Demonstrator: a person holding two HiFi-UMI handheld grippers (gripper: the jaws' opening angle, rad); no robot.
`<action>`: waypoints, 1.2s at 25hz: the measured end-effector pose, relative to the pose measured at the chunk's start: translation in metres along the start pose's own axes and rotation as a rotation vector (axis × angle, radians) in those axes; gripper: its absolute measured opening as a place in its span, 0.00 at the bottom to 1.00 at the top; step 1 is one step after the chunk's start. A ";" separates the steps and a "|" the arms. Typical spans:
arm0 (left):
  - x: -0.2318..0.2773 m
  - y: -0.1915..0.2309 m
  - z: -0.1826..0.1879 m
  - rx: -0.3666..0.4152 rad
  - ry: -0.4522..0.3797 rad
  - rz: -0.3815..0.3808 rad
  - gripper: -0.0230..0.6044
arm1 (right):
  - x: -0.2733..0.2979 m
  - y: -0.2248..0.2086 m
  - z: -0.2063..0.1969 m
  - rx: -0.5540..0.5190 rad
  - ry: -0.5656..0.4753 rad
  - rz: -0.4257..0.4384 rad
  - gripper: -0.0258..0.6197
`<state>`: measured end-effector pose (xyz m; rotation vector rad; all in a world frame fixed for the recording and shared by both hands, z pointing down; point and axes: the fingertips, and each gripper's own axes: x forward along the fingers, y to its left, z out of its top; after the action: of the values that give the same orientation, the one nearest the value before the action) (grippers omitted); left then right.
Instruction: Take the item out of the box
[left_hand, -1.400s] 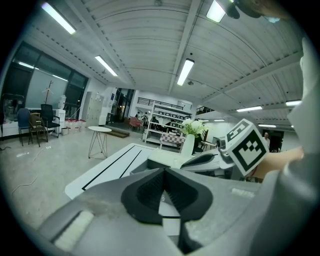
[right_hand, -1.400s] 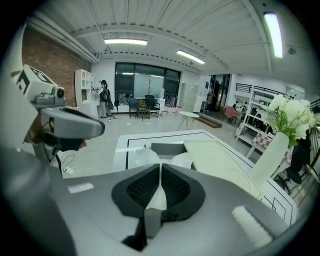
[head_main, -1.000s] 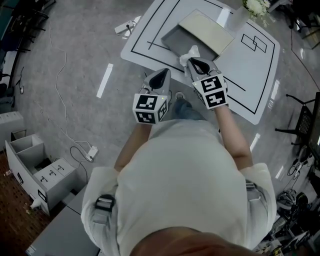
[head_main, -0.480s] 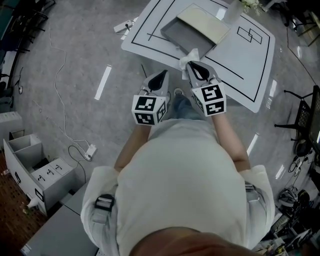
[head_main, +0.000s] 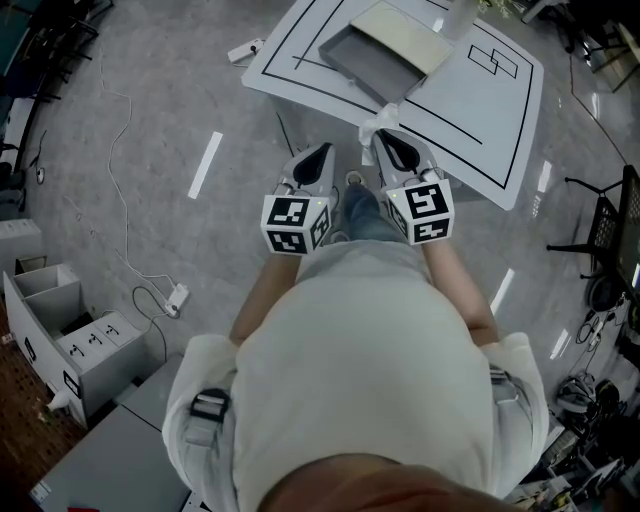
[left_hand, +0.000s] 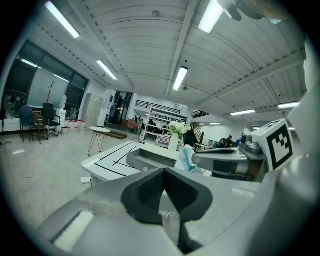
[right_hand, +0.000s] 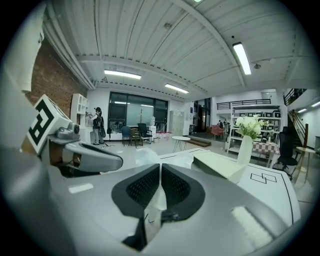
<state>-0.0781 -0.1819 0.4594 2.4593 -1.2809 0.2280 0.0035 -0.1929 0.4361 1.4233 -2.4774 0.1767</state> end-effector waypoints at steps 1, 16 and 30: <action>-0.003 -0.002 -0.002 -0.002 -0.001 0.001 0.04 | -0.004 0.002 -0.001 0.002 -0.006 0.000 0.06; -0.024 -0.016 -0.023 -0.020 0.004 0.028 0.04 | -0.038 0.014 -0.008 0.035 -0.074 0.006 0.06; -0.017 -0.014 -0.016 -0.010 0.003 0.015 0.04 | -0.033 0.009 -0.005 0.027 -0.077 -0.010 0.05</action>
<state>-0.0758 -0.1552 0.4657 2.4407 -1.2972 0.2289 0.0122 -0.1597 0.4316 1.4792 -2.5380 0.1568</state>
